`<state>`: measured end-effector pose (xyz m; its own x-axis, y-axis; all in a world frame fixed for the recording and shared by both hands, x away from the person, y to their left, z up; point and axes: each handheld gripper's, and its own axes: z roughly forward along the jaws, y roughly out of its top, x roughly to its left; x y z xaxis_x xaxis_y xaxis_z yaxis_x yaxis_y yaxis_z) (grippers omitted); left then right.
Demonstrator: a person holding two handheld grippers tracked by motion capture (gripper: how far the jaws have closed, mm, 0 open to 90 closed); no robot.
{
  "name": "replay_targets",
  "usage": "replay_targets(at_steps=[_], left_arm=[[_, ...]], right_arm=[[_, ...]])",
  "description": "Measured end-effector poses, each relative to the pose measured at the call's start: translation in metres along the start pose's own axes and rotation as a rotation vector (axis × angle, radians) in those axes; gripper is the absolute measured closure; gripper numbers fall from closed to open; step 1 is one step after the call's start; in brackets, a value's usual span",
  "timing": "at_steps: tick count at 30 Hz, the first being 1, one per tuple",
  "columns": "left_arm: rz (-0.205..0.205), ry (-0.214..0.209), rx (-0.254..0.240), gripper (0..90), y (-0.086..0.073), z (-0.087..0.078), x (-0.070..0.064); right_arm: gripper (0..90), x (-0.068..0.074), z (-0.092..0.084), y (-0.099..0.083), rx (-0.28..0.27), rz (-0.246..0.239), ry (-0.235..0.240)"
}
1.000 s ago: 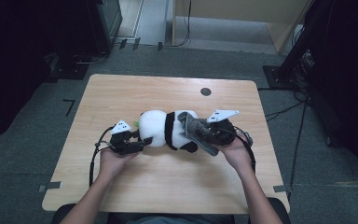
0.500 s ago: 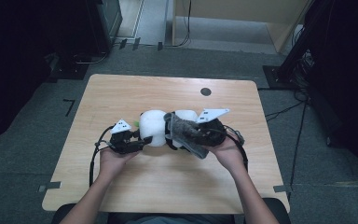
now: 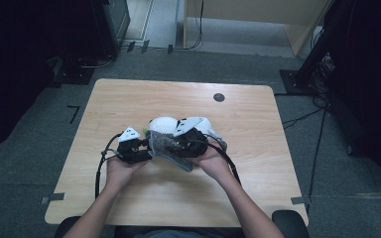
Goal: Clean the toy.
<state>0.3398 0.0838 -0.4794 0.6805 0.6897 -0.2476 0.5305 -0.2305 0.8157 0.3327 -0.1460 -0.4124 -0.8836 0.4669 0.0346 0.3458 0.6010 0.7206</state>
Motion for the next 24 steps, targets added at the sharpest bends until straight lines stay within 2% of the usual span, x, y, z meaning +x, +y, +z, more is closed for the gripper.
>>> replay_targets(at_steps=[4, 10, 14, 18, 24], left_arm=[[-0.002, 0.002, 0.001, 46.7, 0.0, 0.001, 0.0], [0.001, 0.003, 0.0, 46.7, 0.0, 0.001, 0.0], [0.005, 0.002, 0.002, 46.6, 0.0, 0.001, 0.0], [0.006, 0.003, 0.0, 46.5, 0.0, 0.001, 0.0], [0.006, 0.003, 0.001, 46.6, -0.001, 0.001, 0.0]], right_arm=[[74.3, -0.002, 0.007, -0.005, 0.024, -0.004, -0.021], [74.4, -0.003, 0.0, -0.018, 0.045, -0.003, -0.027], [74.5, -0.005, -0.014, -0.032, 0.055, 0.017, -0.025], [74.4, -0.01, -0.032, -0.049, 0.045, 0.06, -0.031], [74.2, -0.017, -0.06, -0.074, 0.035, 0.104, -0.076]])
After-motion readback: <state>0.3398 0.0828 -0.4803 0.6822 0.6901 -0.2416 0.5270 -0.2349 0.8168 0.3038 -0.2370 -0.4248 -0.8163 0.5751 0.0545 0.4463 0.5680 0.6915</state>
